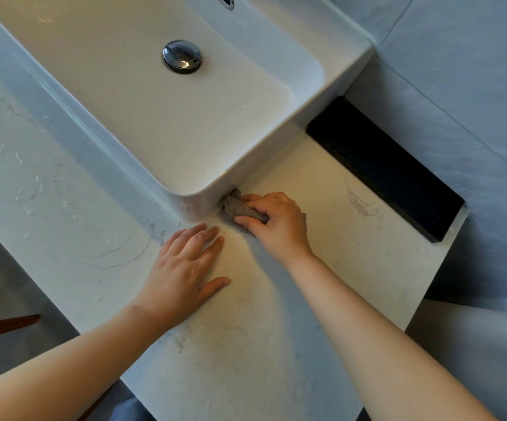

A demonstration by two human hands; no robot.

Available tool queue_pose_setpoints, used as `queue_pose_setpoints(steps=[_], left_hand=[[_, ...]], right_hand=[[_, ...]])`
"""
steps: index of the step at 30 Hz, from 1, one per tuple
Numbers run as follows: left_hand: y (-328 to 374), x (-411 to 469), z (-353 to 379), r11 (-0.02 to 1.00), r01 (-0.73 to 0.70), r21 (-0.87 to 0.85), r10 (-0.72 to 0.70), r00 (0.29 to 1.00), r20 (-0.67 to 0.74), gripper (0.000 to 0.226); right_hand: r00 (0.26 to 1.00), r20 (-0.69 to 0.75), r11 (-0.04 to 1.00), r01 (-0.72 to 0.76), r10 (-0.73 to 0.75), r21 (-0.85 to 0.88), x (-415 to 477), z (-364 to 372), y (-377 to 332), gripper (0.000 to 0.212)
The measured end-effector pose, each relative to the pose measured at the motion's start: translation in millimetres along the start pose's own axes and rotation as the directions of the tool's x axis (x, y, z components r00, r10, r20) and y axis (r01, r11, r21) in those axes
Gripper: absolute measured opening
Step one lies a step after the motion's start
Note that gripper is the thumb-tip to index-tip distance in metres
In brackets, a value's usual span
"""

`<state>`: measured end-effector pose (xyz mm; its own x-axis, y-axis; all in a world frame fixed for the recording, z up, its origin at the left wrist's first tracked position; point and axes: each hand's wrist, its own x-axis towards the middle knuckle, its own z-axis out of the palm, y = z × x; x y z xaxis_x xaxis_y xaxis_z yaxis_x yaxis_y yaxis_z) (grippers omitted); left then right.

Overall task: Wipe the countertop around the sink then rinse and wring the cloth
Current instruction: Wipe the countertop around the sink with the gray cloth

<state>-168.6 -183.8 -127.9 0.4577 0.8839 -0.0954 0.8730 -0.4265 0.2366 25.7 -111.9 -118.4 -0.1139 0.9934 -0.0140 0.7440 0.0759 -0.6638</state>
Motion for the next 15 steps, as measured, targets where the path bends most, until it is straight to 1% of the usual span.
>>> queue_pose_setpoints(steps=[1, 2, 4, 5, 7, 11, 13, 15], left_hand=[[0, 0, -1, 1.0, 0.001, 0.002, -0.001, 1.0, 0.001, 0.072], [1, 0, -1, 1.0, 0.001, 0.002, -0.001, 1.0, 0.001, 0.071], [1, 0, -1, 1.0, 0.0, -0.002, 0.0, 1.0, 0.001, 0.07], [2, -1, -1, 1.0, 0.0, 0.0, 0.0, 1.0, -0.003, 0.07], [2, -1, -1, 1.0, -0.001, 0.013, 0.001, 1.0, -0.013, 0.069], [2, -1, -1, 1.0, 0.006, 0.018, -0.006, 1.0, -0.017, 0.07], [2, -1, 0, 1.0, 0.013, 0.016, -0.012, 1.0, -0.01, 0.07], [3, -1, 1, 1.0, 0.013, 0.022, -0.013, 1.0, -0.004, 0.069]], right_hand=[[1.0, -0.017, 0.999, -0.013, 0.014, 0.039, -6, -3, 0, 0.02], [0.995, -0.088, 0.993, -0.042, 0.051, 0.107, -13, -9, 1, 0.018], [0.946, -0.272, 0.96, -0.103, 0.175, 0.26, -26, -24, 5, 0.017], [0.914, -0.335, 0.947, -0.129, 0.229, 0.295, -28, -31, 10, 0.02], [0.882, -0.369, 0.941, -0.195, 0.292, 0.278, -24, -40, 23, 0.024], [0.878, -0.336, 0.94, -0.309, 0.342, 0.147, -4, -30, 41, 0.028], [0.871, -0.368, 0.945, -0.308, 0.325, 0.107, -6, -21, 38, 0.029], [0.891, -0.365, 0.962, -0.258, 0.271, 0.085, -15, -14, 32, 0.03]])
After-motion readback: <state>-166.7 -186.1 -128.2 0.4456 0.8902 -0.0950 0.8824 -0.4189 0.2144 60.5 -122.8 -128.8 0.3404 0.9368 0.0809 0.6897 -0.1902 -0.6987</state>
